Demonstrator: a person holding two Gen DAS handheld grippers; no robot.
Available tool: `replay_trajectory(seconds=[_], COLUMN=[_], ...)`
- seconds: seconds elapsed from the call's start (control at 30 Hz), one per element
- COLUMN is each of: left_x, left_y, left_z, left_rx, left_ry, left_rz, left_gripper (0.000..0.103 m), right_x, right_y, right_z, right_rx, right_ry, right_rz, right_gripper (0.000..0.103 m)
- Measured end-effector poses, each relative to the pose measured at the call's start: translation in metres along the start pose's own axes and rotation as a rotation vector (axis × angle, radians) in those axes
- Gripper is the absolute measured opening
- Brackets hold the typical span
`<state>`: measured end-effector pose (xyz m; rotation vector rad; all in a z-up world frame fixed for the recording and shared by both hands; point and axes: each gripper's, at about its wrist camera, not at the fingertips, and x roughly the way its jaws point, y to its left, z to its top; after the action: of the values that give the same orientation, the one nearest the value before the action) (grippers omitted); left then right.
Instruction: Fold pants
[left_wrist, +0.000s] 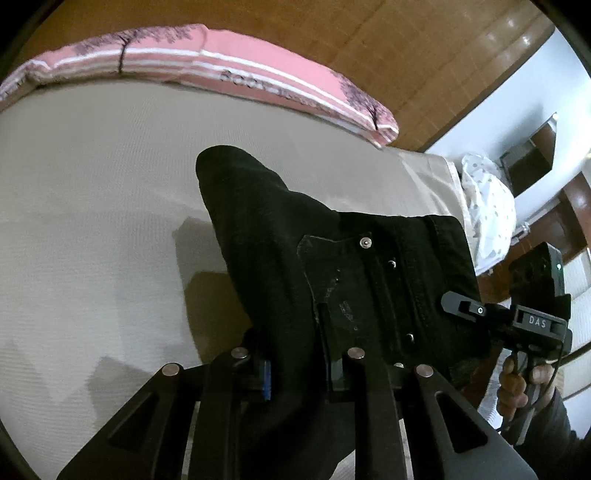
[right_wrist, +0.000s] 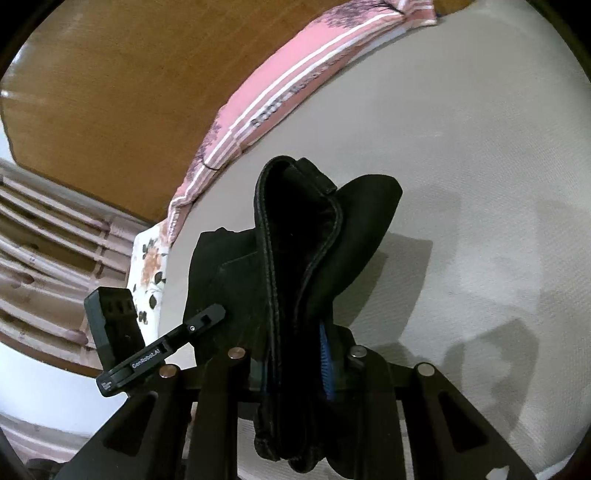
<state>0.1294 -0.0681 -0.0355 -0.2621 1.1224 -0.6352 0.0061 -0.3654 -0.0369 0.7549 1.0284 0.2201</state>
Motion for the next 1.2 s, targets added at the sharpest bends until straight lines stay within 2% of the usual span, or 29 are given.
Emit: replay_trajectory(seconds=[0.37, 0.5, 0.67, 0.97, 1.2], left_x=[-0.038, -0.045, -0.045, -0.037, -0.026], left_y=[0.072, 0.097, 0.124, 0.158, 0.170], left_z=[0.044, 0.062, 0.086, 0.128, 0.156], left_rx=[-0.056, -0.081, -0.122, -0.138, -0.086], left_ry=[-0.066, -0.087, -0.095, -0.092, -0.094], left_rz=[0.146, 0.173, 0.179, 0.185, 0.201], left_gripper=[0.019, 0.019, 0.019, 0.019, 0.019], right_x=[0.089, 0.121, 0.148, 0.181, 0.195], right_y=[0.051, 0.070, 0.086, 0.098, 0.099], right_z=[0.033, 0.052, 0.072, 0.101, 0.125], right_rx=[-0.060, -0.078, -0.090, -0.085, -0.070], right_ry=[0.063, 0.086, 0.101, 0.117, 0.095], right_rz=[0.093, 0.112, 0.121, 0.114, 0.122], right_gripper=[0.020, 0.020, 0.020, 0.020, 0.020])
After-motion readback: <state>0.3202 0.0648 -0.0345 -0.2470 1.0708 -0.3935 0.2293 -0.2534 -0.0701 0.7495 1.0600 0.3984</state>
